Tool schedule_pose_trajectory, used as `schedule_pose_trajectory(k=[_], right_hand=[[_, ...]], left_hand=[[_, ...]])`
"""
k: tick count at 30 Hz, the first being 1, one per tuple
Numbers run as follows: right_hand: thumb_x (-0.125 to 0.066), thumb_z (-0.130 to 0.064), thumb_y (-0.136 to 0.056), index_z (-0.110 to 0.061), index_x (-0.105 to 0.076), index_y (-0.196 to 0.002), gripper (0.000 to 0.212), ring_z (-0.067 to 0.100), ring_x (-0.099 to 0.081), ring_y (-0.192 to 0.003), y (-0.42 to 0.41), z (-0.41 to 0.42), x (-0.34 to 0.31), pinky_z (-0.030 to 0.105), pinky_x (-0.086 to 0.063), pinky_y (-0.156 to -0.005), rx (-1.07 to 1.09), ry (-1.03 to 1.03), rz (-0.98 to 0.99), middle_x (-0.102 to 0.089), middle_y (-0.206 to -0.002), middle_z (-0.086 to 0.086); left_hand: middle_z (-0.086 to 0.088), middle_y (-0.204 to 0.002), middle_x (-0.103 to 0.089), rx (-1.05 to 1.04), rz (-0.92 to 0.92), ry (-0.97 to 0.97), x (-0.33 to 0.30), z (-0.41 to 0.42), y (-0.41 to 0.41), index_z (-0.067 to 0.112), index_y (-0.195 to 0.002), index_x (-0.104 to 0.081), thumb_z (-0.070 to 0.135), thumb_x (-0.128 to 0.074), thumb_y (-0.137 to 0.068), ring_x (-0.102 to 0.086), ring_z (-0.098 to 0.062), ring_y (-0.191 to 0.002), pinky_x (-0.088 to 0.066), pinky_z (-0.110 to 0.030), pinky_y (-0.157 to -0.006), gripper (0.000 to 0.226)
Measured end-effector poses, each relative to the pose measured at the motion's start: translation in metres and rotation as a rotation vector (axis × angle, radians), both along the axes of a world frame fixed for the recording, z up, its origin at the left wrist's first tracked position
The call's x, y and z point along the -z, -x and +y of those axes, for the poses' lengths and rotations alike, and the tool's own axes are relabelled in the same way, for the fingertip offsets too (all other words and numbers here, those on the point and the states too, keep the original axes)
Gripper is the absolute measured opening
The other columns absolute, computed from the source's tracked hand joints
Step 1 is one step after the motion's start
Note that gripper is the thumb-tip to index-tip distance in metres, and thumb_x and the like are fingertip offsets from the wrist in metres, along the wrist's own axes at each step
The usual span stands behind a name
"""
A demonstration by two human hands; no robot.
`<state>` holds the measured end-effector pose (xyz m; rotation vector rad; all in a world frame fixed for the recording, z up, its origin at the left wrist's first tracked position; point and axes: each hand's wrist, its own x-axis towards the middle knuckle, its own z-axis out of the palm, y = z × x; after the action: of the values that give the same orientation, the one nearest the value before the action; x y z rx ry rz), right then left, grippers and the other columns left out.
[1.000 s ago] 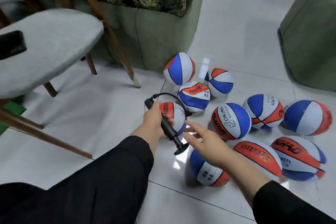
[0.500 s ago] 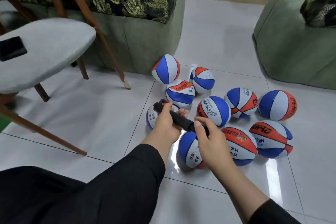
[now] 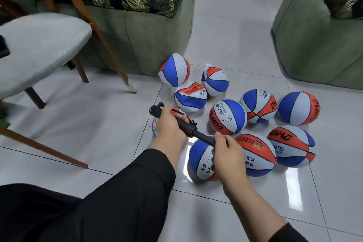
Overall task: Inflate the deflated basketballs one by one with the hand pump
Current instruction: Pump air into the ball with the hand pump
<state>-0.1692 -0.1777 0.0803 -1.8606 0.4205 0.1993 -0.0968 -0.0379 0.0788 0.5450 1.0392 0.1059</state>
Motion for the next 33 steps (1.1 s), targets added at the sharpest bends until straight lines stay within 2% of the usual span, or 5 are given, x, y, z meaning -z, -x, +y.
schedule_pose_trajectory(k=[8, 18, 23, 28, 33], right_hand=[[-0.032, -0.063, -0.082, -0.045, -0.053, -0.093, 0.03, 0.032, -0.068, -0.091, -0.004, 0.006, 0.018, 0.056, -0.055, -0.087, 0.054, 0.023, -0.009, -0.067, -0.089, -0.001], [-0.04, -0.033, -0.106, -0.023, -0.055, -0.107, 0.018, 0.015, -0.06, -0.084, -0.019, 0.019, 0.005, 0.036, -0.044, -0.075, -0.126, 0.073, -0.068, -0.063, -0.085, -0.008], [-0.043, -0.036, -0.1, -0.028, -0.062, -0.099, 0.021, 0.023, -0.064, -0.094, -0.011, 0.006, 0.014, 0.048, -0.055, -0.087, -0.031, 0.123, -0.102, -0.067, -0.091, -0.009], [-0.041, -0.03, -0.104, -0.029, -0.056, -0.104, 0.015, 0.024, -0.06, -0.092, -0.009, 0.007, 0.003, 0.041, -0.05, -0.083, -0.032, 0.179, -0.131, -0.062, -0.086, -0.014], [-0.039, -0.03, -0.107, -0.023, -0.053, -0.116, 0.019, 0.023, -0.057, -0.086, -0.018, 0.015, -0.007, 0.036, -0.042, -0.074, -0.104, 0.235, -0.157, -0.059, -0.083, -0.009]], left_hand=[[0.004, -0.054, -0.051, 0.063, -0.004, -0.118, 0.005, -0.024, -0.01, 0.016, -0.087, -0.054, 0.023, -0.063, -0.088, -0.048, -0.015, -0.045, -0.05, -0.029, -0.06, 0.011], [0.003, -0.052, -0.053, 0.017, 0.009, -0.156, 0.005, -0.02, -0.011, 0.013, -0.088, -0.057, 0.018, -0.059, -0.09, -0.048, -0.014, -0.041, -0.049, -0.027, -0.055, 0.006], [0.001, -0.055, -0.05, -0.089, 0.079, -0.142, 0.003, 0.019, -0.011, 0.015, -0.078, -0.051, 0.015, -0.057, -0.093, -0.047, -0.015, -0.043, -0.046, -0.019, -0.043, 0.016], [0.005, -0.054, -0.049, -0.088, 0.038, -0.119, 0.004, 0.005, -0.008, 0.019, -0.077, -0.053, 0.018, -0.059, -0.09, -0.047, -0.014, -0.046, -0.048, -0.031, -0.064, 0.014], [0.004, -0.051, -0.051, -0.098, 0.022, -0.071, 0.004, -0.032, 0.001, 0.016, -0.079, -0.053, 0.025, -0.063, -0.091, -0.051, -0.015, -0.043, -0.052, -0.031, -0.062, 0.018]])
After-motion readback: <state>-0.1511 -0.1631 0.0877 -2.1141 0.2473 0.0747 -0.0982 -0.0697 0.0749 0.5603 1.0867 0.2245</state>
